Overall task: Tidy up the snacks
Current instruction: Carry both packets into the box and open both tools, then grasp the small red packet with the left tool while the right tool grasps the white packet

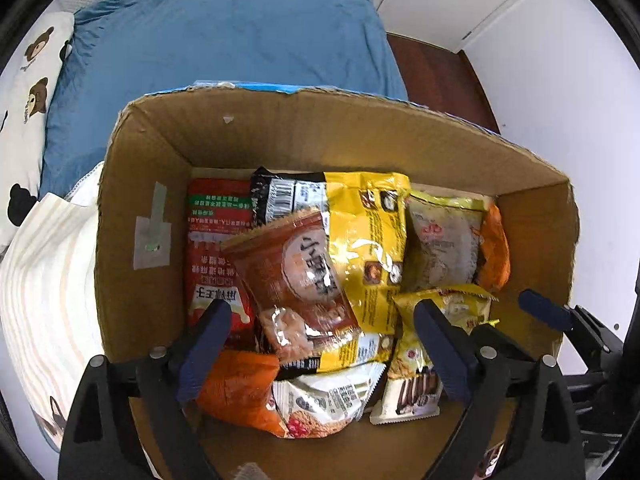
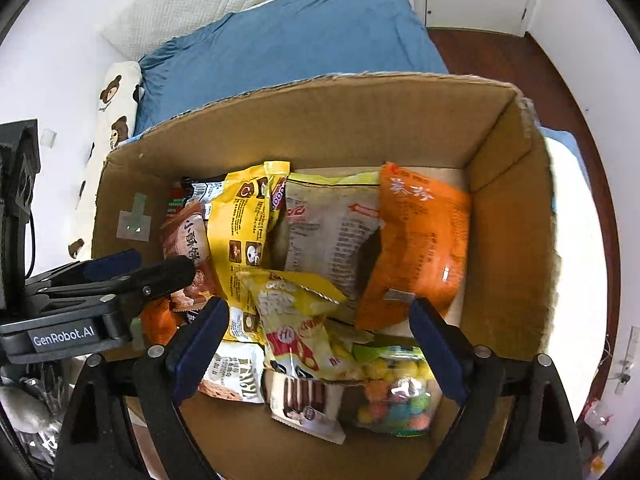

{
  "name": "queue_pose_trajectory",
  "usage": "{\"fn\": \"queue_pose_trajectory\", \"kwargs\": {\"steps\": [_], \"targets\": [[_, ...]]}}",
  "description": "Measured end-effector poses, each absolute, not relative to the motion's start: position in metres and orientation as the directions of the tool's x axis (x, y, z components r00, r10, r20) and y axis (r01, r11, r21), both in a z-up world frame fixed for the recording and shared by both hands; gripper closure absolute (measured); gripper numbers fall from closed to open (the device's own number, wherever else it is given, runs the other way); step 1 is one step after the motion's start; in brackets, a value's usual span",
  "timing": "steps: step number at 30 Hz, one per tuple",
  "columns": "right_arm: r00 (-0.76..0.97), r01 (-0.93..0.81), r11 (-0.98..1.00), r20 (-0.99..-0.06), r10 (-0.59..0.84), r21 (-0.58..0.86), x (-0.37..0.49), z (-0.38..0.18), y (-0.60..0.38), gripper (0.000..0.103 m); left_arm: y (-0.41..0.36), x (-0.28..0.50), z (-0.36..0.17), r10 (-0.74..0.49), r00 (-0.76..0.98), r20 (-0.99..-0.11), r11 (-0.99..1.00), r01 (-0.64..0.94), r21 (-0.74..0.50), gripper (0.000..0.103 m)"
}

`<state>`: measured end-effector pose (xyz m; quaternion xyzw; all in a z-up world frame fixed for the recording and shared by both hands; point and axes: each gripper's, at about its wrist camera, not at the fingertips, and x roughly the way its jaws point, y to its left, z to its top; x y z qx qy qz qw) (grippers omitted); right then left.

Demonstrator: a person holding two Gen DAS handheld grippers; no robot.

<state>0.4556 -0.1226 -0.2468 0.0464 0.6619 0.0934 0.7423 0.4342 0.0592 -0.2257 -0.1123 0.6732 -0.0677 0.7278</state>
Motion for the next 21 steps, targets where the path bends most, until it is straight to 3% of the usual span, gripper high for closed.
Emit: {"fn": "queue_pose_trajectory", "kwargs": {"steps": [21], "targets": [[0.36, -0.078, 0.996, -0.931, 0.064, 0.038, 0.354, -0.167, -0.14, 0.008, 0.052, 0.331, -0.151, -0.087, 0.379, -0.921, 0.993, -0.043, -0.111, 0.01]]}}
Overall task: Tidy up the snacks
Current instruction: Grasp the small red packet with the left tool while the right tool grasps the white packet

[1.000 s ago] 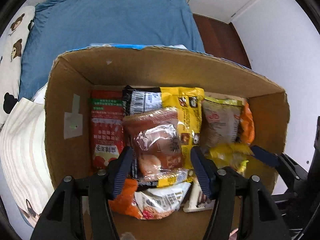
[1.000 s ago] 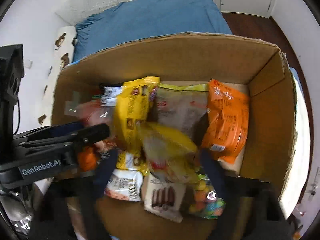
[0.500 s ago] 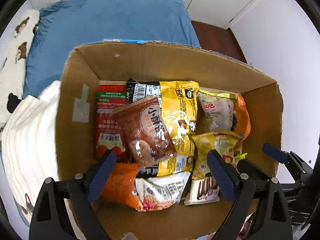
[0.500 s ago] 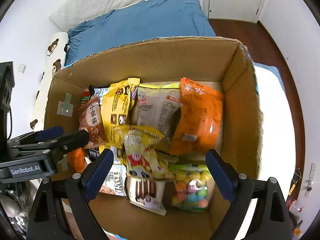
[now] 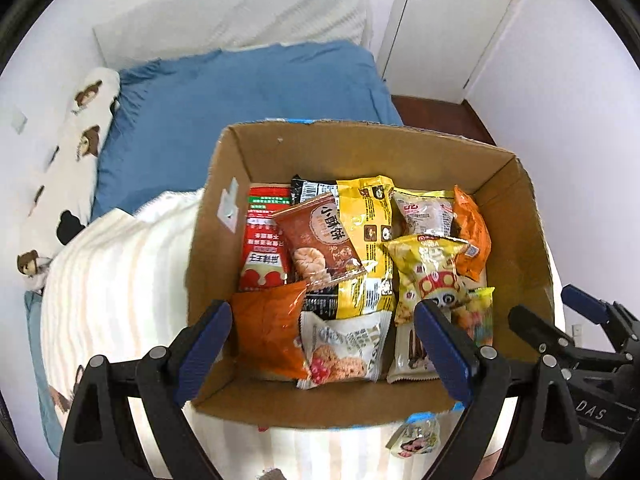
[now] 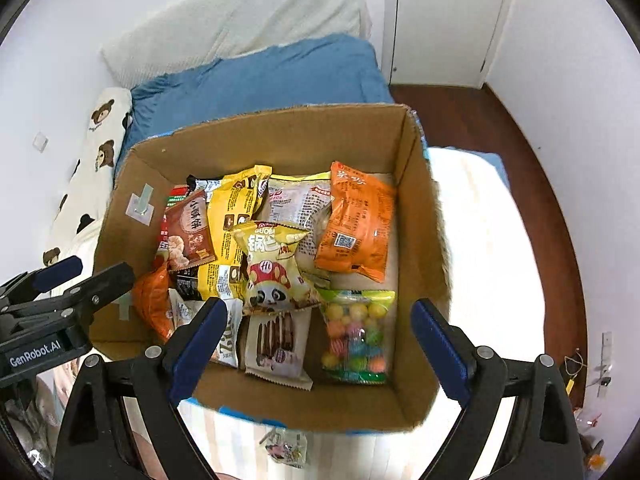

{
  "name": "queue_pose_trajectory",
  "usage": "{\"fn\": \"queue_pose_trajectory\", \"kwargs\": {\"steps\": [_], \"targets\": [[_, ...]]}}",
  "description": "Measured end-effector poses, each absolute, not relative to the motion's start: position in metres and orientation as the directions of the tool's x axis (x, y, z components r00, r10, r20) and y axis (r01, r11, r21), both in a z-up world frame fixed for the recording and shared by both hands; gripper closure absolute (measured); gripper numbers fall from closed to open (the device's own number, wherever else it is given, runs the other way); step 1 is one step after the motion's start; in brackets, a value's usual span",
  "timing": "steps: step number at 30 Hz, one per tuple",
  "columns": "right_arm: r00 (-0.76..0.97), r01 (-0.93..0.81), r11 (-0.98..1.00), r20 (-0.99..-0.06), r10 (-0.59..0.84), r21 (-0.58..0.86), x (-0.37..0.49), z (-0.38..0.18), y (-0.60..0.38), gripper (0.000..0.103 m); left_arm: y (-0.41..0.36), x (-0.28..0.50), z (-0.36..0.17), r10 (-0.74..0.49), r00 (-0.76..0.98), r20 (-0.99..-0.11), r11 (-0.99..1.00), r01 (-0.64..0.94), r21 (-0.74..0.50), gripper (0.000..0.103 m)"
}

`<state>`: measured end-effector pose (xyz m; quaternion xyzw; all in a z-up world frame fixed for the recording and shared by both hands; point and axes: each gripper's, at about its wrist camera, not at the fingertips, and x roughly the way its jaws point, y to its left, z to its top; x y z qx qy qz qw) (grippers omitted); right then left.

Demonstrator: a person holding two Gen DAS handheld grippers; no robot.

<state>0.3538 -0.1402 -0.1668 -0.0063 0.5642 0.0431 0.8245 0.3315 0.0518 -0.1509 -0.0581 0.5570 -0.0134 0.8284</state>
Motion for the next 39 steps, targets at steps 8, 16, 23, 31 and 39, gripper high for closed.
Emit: {"fn": "queue_pose_trajectory", "kwargs": {"steps": [8, 16, 23, 31, 39], "targets": [[0.435, -0.069, 0.997, -0.898, 0.059, 0.032, 0.313, -0.141, -0.145, 0.008, 0.053, 0.292, -0.126, -0.06, 0.472, -0.88, 0.996, -0.037, -0.087, 0.01], [0.501, -0.054, 0.996, -0.861, 0.084, 0.066, 0.276, -0.112, -0.149, 0.008, 0.052, 0.25, -0.106, -0.048, 0.541, -0.84, 0.997, -0.022, -0.071, 0.01], [0.425, -0.032, 0.985, -0.89, 0.167, 0.17, 0.247, -0.136, -0.149, 0.008, 0.065, 0.217, -0.126, -0.03, 0.518, -0.855, 0.995, -0.067, -0.075, 0.01], [0.222, 0.062, 0.958, -0.94, 0.26, 0.28, 0.221, -0.24, -0.145, 0.008, 0.096, 0.199, -0.207, -0.012, 0.357, -0.934, 0.981, -0.179, -0.081, 0.01], [0.124, 0.169, 0.937, -0.949, 0.289, 0.307, 0.218, -0.318, -0.144, 0.02, 0.092, 0.218, -0.259, 0.039, 0.281, -0.959, 0.997, -0.07, 0.02, 0.01]]}}
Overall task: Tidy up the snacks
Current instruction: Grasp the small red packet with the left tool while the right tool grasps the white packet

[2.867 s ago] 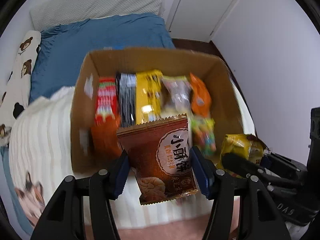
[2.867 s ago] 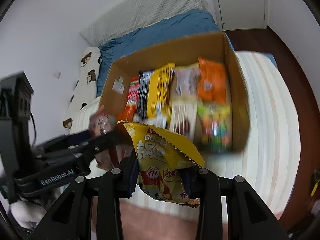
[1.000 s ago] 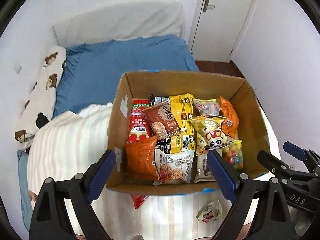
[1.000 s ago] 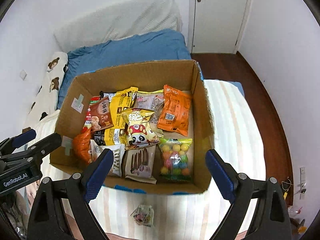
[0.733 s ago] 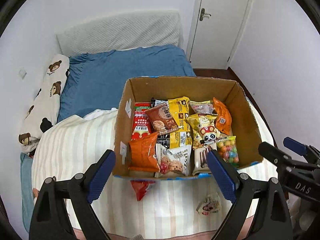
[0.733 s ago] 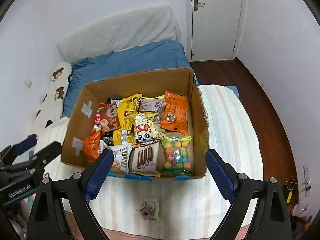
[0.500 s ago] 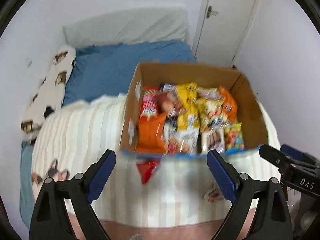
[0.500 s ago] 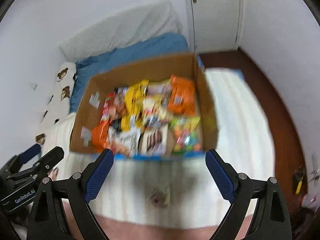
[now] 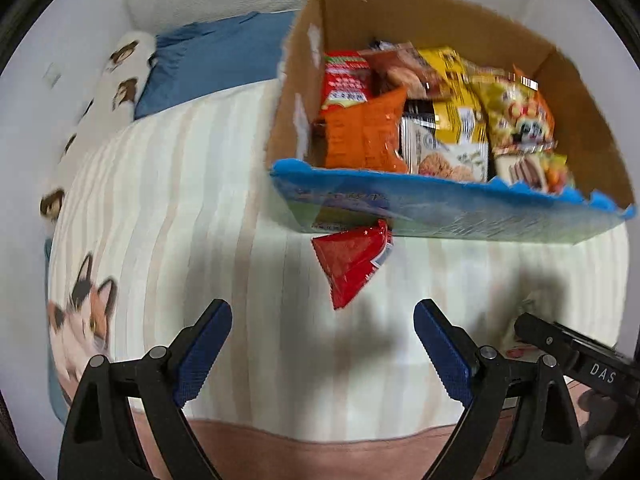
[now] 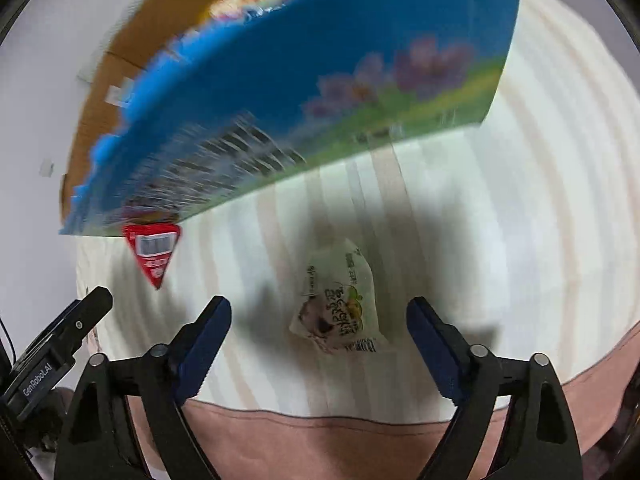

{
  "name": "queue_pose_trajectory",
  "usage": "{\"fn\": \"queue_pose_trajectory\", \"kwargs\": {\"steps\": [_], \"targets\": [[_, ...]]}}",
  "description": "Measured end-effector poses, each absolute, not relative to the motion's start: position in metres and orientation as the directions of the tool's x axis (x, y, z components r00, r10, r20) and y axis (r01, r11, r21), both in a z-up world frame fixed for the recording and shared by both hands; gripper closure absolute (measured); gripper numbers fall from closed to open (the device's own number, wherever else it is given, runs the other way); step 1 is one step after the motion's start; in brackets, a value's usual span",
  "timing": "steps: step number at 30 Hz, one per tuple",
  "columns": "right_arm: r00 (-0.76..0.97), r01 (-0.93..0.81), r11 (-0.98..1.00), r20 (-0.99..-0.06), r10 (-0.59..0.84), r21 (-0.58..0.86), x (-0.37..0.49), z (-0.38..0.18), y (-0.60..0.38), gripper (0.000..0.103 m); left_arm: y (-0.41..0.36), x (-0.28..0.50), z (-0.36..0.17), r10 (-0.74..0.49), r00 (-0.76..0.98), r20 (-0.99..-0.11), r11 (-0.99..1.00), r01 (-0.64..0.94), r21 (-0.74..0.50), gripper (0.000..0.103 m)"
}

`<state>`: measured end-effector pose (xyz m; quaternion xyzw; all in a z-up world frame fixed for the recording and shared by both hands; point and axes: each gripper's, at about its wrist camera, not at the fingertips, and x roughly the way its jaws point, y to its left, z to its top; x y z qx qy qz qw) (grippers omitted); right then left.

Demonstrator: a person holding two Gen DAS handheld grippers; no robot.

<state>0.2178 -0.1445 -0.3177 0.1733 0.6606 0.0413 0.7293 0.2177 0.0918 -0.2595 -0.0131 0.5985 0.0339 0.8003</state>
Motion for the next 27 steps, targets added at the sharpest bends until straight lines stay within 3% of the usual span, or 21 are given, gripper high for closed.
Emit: {"fn": "queue_pose_trajectory", "kwargs": {"steps": [1, 4, 7, 9, 12, 16, 27], "targets": [[0.123, 0.175, 0.934, -0.948, 0.293, 0.311, 0.219, -0.323, -0.144, 0.027, 0.09, 0.222, -0.264, 0.046, 0.272, -0.961, 0.998, -0.046, 0.035, 0.01], [0.141, 0.177, 0.939, -0.952, 0.272, 0.295, 0.218, -0.33, -0.14, 0.034, 0.082, 0.233, -0.278, 0.074, 0.251, -0.965, 0.996, 0.024, 0.083, 0.01], [0.149, 0.164, 0.943, -0.952, 0.266, 0.289, 0.216, -0.333, -0.137, 0.05, 0.071, 0.245, -0.289, 0.094, 0.252, -0.963, 0.987, 0.102, 0.123, 0.01], [0.145, 0.163, 0.941, -0.951, 0.274, 0.297, 0.221, -0.332, -0.137, 0.051, 0.061, 0.251, -0.295, 0.093, 0.257, -0.962, 0.977, 0.164, 0.139, 0.013], [0.143, 0.16, 0.939, -0.948, 0.283, 0.305, 0.222, -0.331, -0.142, 0.053, 0.054, 0.255, -0.306, 0.069, 0.206, -0.976, 0.975, 0.191, 0.109, 0.07], [0.127, 0.129, 0.942, -0.947, 0.294, 0.31, 0.221, -0.329, -0.145, 0.06, 0.057, 0.25, -0.31, 0.035, 0.193, -0.981, 0.985, 0.161, 0.067, 0.068], [-0.074, -0.046, 0.943, -0.942, 0.327, 0.331, 0.183, -0.34, -0.134, 0.062, 0.098, 0.168, -0.325, -0.22, 0.073, -0.973, 0.973, -0.059, -0.225, 0.068]]}}
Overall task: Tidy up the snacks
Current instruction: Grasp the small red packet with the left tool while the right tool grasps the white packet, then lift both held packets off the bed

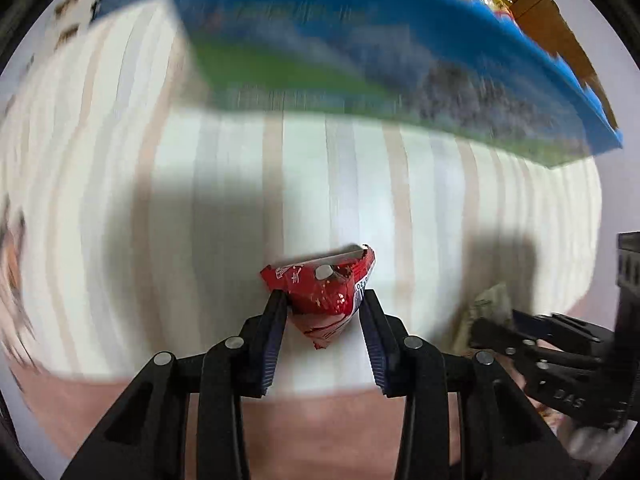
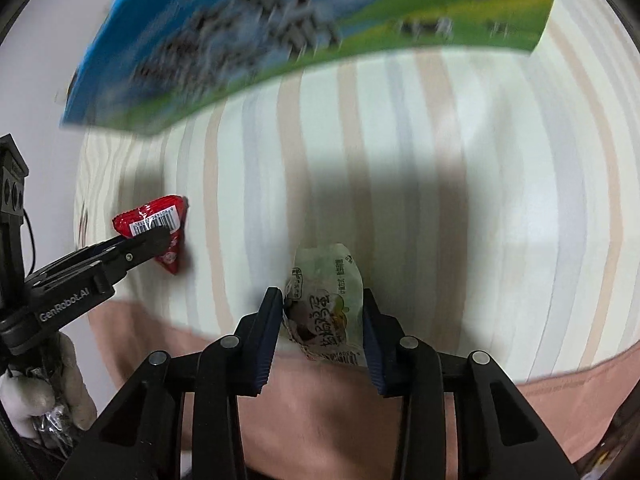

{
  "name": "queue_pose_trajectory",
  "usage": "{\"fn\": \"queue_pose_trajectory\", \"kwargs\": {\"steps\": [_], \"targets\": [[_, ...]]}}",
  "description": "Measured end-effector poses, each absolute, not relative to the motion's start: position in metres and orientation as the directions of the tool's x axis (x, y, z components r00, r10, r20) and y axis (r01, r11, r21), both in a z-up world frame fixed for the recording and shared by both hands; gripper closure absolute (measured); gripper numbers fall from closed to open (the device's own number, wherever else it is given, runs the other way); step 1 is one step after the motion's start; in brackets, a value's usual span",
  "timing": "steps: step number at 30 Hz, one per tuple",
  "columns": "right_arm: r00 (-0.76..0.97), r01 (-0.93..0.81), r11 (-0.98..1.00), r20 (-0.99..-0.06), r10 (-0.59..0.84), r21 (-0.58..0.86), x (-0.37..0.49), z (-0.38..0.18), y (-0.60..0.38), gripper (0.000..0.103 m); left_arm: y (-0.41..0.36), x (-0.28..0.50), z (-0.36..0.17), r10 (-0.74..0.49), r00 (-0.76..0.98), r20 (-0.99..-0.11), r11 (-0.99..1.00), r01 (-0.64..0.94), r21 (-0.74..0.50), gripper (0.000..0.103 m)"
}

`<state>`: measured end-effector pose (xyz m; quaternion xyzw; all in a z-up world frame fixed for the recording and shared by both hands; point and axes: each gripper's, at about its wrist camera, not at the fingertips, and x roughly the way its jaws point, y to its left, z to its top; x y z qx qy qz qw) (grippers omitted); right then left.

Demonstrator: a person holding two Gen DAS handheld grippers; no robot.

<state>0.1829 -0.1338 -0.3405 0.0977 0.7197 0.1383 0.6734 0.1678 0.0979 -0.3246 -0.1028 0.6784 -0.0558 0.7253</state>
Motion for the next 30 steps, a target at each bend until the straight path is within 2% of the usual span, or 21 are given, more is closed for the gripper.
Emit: {"fn": "queue_pose_trajectory", "kwargs": {"steps": [4, 7, 9, 10, 11, 26, 27, 29, 30], "targets": [[-0.125, -0.076, 0.94, -0.939, 0.321, 0.332, 0.161, -0.347, -0.136, 0.062, 0.099, 0.135, -0.335, -0.252, 0.048, -0.967, 0.964, -0.079, -0.255, 0.068], [-0.121, -0.065, 0.941, -0.939, 0.322, 0.331, 0.158, -0.35, -0.139, 0.06, 0.096, 0.126, -0.344, -0.249, 0.049, -0.967, 0.965, -0.07, -0.252, 0.061], [-0.124, -0.033, 0.935, -0.929, 0.348, 0.354, 0.161, -0.354, -0.138, 0.047, 0.097, 0.129, -0.354, -0.257, 0.031, -0.966, 0.963, -0.076, -0.259, 0.052], [-0.122, -0.017, 0.928, -0.922, 0.367, 0.371, 0.16, -0.354, -0.139, 0.04, 0.099, 0.131, -0.36, -0.256, 0.022, -0.966, 0.963, -0.08, -0.257, 0.052], [-0.118, -0.007, 0.927, -0.921, 0.372, 0.376, 0.16, -0.354, -0.14, 0.037, 0.1, 0.131, -0.365, -0.257, 0.018, -0.966, 0.963, -0.086, -0.257, 0.052], [-0.074, 0.042, 0.948, -0.945, 0.318, 0.315, 0.145, -0.378, -0.116, 0.037, 0.063, 0.155, -0.381, -0.155, 0.03, -0.988, 0.985, -0.068, -0.156, 0.052], [-0.071, 0.044, 0.95, -0.948, 0.311, 0.309, 0.145, -0.379, -0.115, 0.038, 0.058, 0.159, -0.379, -0.148, 0.032, -0.988, 0.987, -0.063, -0.15, 0.052], [-0.064, 0.04, 0.959, -0.957, 0.283, 0.281, 0.144, -0.38, -0.113, 0.049, 0.053, 0.164, -0.377, -0.136, 0.039, -0.99, 0.989, -0.056, -0.138, 0.053], [-0.06, 0.033, 0.961, -0.959, 0.278, 0.276, 0.144, -0.38, -0.113, 0.049, 0.047, 0.166, -0.375, -0.128, 0.046, -0.991, 0.99, -0.053, -0.131, 0.057]]}}
